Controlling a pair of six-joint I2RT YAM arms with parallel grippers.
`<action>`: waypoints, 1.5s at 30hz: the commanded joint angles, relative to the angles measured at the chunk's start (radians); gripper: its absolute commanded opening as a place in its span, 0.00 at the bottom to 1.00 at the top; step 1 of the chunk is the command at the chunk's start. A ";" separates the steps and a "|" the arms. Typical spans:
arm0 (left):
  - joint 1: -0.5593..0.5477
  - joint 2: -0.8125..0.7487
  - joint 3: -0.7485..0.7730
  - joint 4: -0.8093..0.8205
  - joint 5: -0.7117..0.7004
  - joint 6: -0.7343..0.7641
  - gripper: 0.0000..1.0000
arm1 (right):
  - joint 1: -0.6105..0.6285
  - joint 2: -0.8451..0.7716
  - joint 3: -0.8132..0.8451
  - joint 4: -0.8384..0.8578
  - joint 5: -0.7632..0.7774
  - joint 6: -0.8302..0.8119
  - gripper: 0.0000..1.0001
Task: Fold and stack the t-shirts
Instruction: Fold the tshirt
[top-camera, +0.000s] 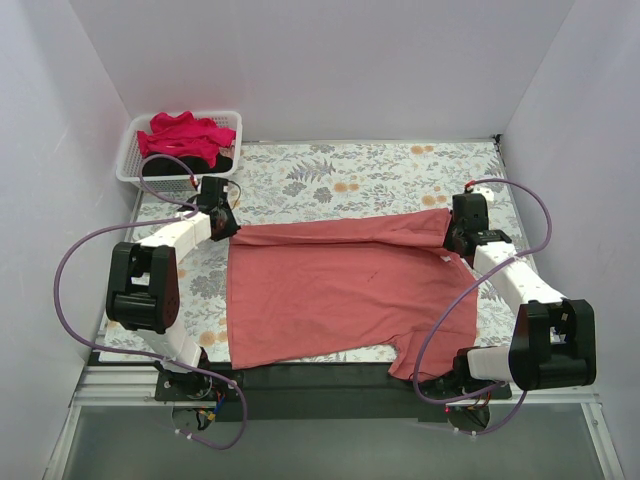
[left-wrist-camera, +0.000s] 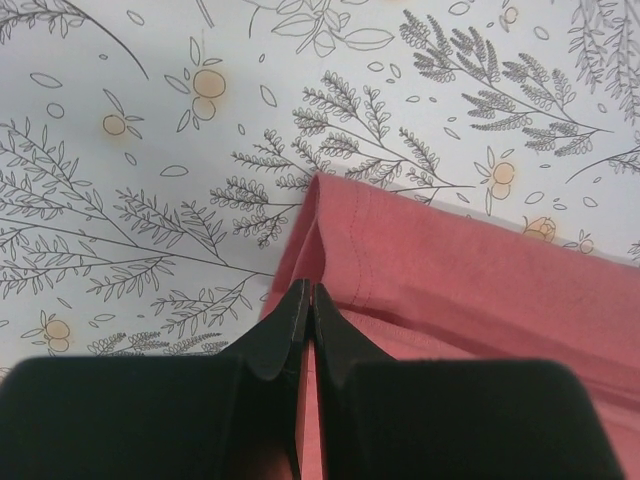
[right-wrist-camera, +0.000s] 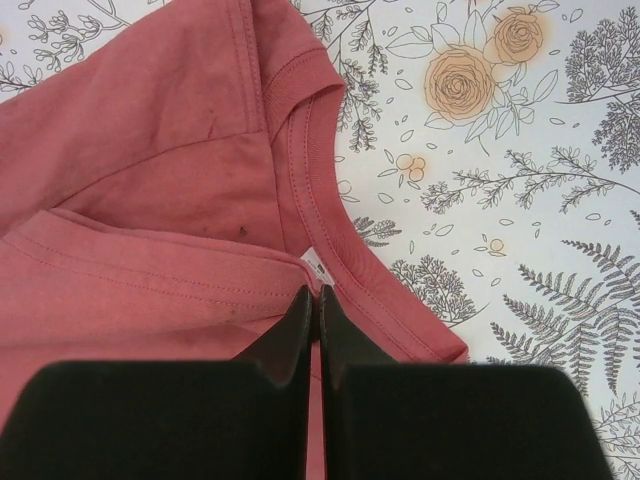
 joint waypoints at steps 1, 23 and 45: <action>-0.002 -0.009 -0.026 -0.019 -0.044 -0.029 0.00 | 0.003 -0.014 0.006 -0.002 0.025 0.024 0.01; -0.005 -0.318 -0.124 -0.130 0.010 -0.095 0.86 | 0.021 -0.146 -0.034 0.051 -0.289 -0.016 0.72; -0.012 -0.458 -0.309 -0.015 0.041 -0.049 0.87 | 0.036 0.424 0.296 0.099 -0.745 -0.306 0.74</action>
